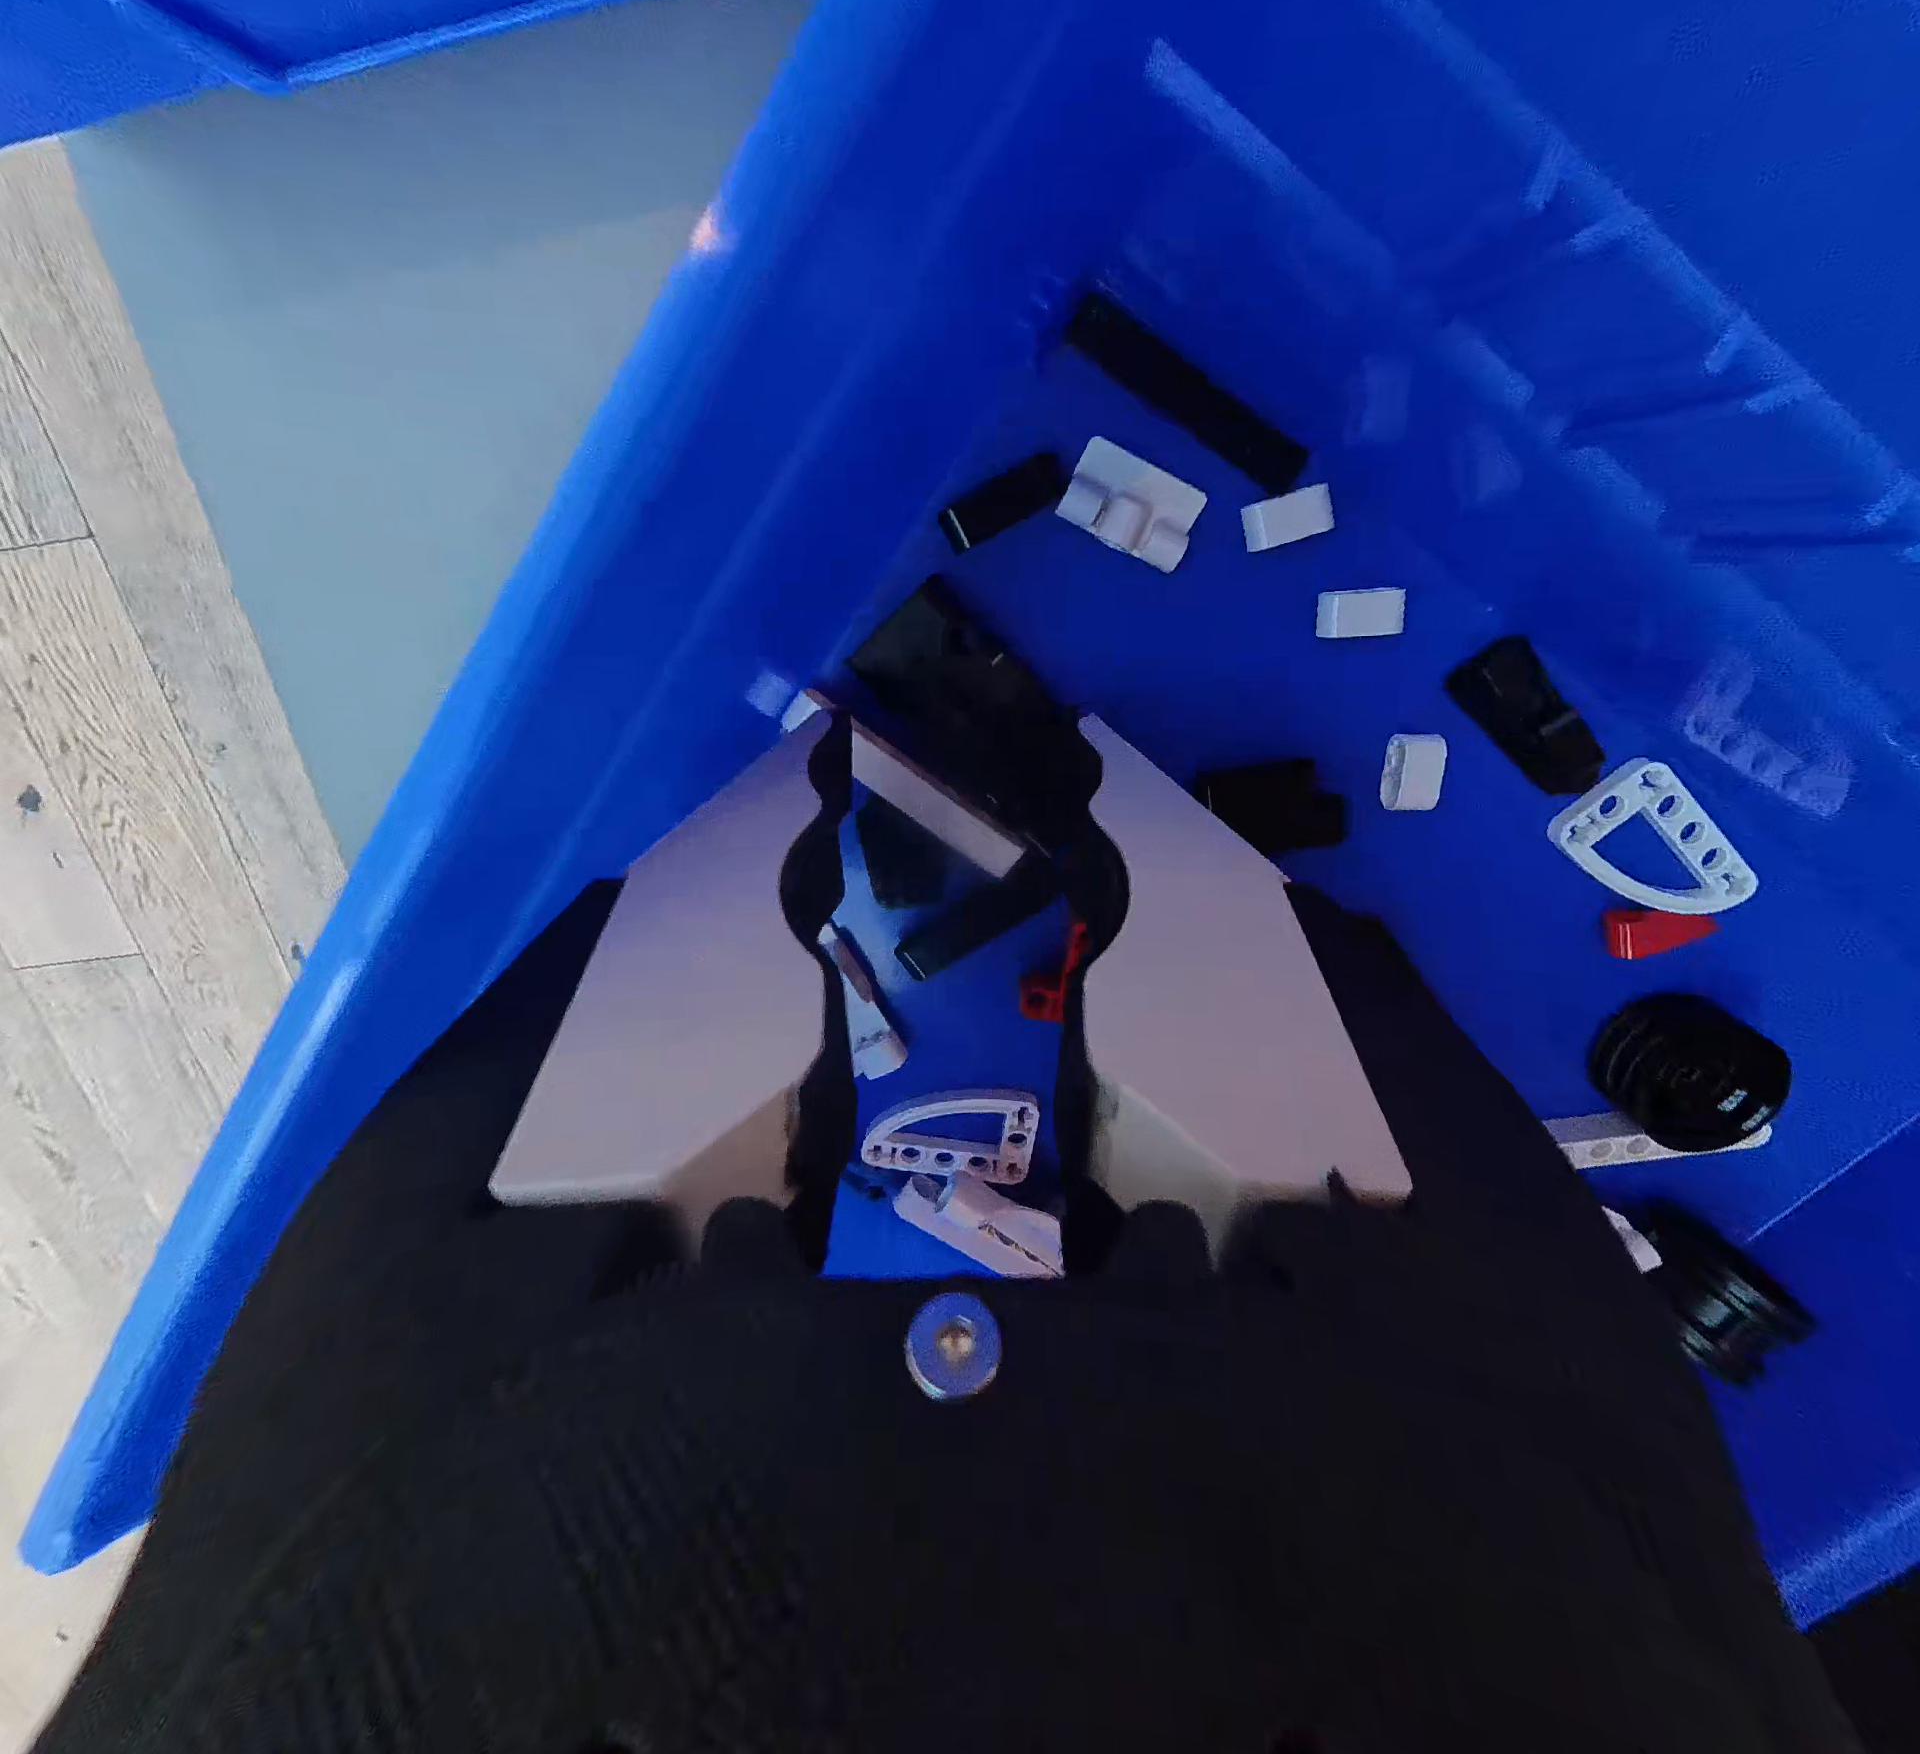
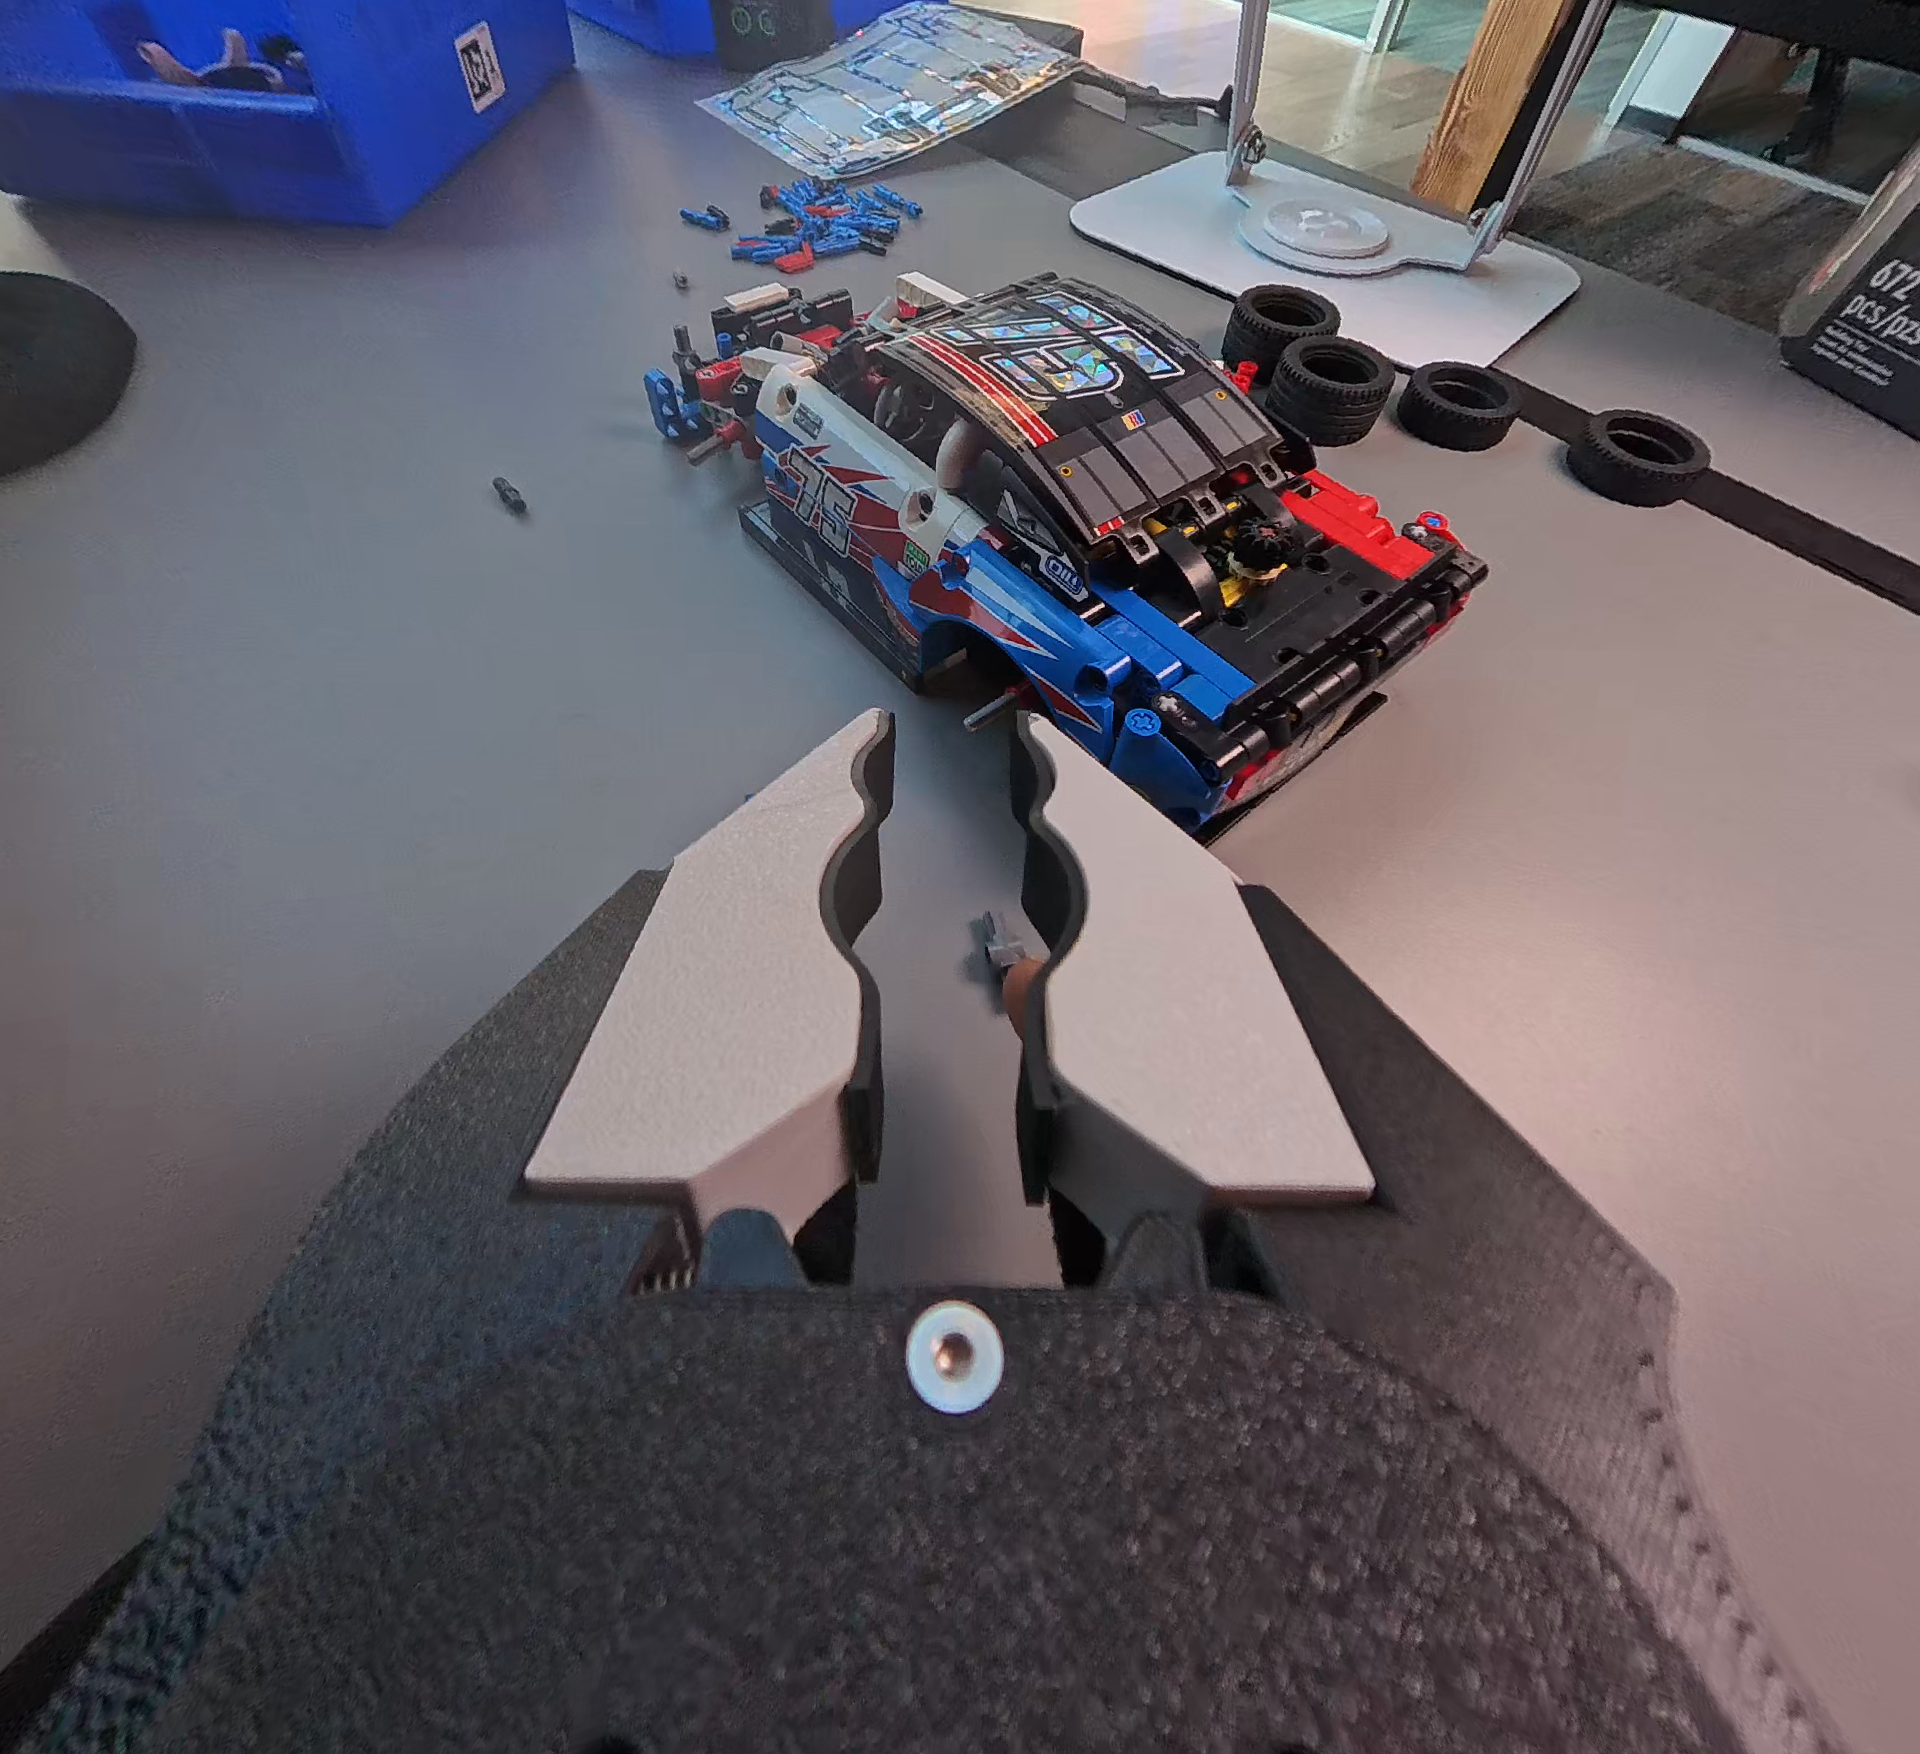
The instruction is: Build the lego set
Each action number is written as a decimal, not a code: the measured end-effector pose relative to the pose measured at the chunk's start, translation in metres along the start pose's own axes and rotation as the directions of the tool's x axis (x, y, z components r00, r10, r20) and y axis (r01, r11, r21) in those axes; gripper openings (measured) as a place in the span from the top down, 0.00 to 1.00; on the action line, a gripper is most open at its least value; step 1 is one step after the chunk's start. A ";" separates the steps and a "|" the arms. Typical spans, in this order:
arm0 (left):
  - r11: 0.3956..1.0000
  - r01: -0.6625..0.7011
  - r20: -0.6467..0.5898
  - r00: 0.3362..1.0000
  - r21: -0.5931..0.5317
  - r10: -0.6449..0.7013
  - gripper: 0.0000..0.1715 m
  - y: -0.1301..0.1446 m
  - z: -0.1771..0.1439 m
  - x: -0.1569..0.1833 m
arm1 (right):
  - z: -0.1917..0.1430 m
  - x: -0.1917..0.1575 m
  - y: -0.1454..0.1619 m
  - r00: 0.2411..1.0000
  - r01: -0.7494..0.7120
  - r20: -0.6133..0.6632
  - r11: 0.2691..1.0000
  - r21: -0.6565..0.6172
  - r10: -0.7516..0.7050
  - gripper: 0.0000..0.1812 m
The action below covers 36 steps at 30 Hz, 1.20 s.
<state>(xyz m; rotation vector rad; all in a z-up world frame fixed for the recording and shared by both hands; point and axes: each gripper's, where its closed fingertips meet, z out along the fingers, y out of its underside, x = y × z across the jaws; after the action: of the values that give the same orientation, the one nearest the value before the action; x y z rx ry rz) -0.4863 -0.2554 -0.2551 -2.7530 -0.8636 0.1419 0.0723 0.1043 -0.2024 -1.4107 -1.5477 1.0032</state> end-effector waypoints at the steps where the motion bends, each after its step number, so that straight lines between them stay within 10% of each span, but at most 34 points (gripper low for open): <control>1: 1.000 0.000 0.003 1.000 -0.004 0.000 0.78 0.001 0.000 -0.001 | 0.000 0.000 0.000 1.000 0.000 0.001 1.000 -0.002 0.000 0.89; 5: 0.998 -0.055 -0.041 0.998 -0.030 0.054 1.00 0.005 -0.004 0.010 | 0.000 0.000 0.003 1.000 0.005 -0.002 1.000 -0.013 -0.005 0.89; 12: 0.999 -0.037 -0.044 0.998 0.039 0.039 1.00 0.002 -0.017 0.004 | -0.001 0.000 0.003 1.000 0.006 -0.004 1.000 -0.012 -0.006 0.89; 16: 1.000 0.016 -0.069 0.997 -0.026 -0.018 0.76 0.011 -0.006 0.010 | 0.002 -0.001 0.004 1.000 0.014 0.003 1.000 -0.025 -0.014 0.89; 29: 0.998 -0.055 -0.145 0.988 0.023 0.058 0.83 0.008 -0.008 0.031 | 0.000 0.003 0.008 1.000 0.006 -0.021 0.999 -0.038 -0.007 0.90; 32: 0.985 -0.079 -0.384 0.913 0.155 0.134 0.83 0.000 -0.041 0.070 | -0.001 0.004 0.008 1.000 -0.002 -0.023 0.999 -0.034 0.001 0.90; 36: 0.903 -0.141 -0.658 0.640 0.407 0.396 0.83 0.004 -0.109 0.126 | 0.002 0.004 0.008 1.000 0.000 -0.016 0.999 -0.039 -0.001 0.90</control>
<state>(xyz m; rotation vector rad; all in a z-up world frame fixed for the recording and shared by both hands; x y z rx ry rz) -0.3626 -0.2095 -0.1538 -2.2681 -0.1640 -0.6774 0.0734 0.1084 -0.2103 -1.4417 -1.5636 0.9633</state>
